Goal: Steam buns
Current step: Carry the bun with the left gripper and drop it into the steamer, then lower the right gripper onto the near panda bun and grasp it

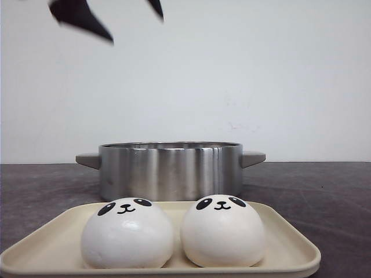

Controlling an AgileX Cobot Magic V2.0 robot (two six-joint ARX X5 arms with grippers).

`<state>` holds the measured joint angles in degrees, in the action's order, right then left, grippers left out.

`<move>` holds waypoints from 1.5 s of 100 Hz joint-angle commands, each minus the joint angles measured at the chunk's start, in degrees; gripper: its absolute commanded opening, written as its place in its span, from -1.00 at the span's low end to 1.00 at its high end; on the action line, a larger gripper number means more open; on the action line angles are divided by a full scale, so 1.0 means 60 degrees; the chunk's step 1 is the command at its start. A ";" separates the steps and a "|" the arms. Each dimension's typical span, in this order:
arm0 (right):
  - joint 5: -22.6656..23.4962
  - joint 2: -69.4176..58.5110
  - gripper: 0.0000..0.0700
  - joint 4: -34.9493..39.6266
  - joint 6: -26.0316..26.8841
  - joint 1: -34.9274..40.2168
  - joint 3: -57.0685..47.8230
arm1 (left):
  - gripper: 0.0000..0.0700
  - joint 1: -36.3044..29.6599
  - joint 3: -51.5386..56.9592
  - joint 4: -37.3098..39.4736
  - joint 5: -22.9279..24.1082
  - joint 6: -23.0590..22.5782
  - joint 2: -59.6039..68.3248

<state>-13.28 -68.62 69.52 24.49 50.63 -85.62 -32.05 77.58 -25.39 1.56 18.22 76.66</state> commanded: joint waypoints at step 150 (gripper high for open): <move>0.2718 -0.3300 -0.96 -0.5810 0.2160 0.0521 0.5431 | 0.90 -0.1413 0.0189 -0.2113 -0.0004 0.0040 -0.3457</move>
<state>3.31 -88.01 34.92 37.87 53.21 -51.96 -40.01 77.58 -38.48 1.54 18.22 55.77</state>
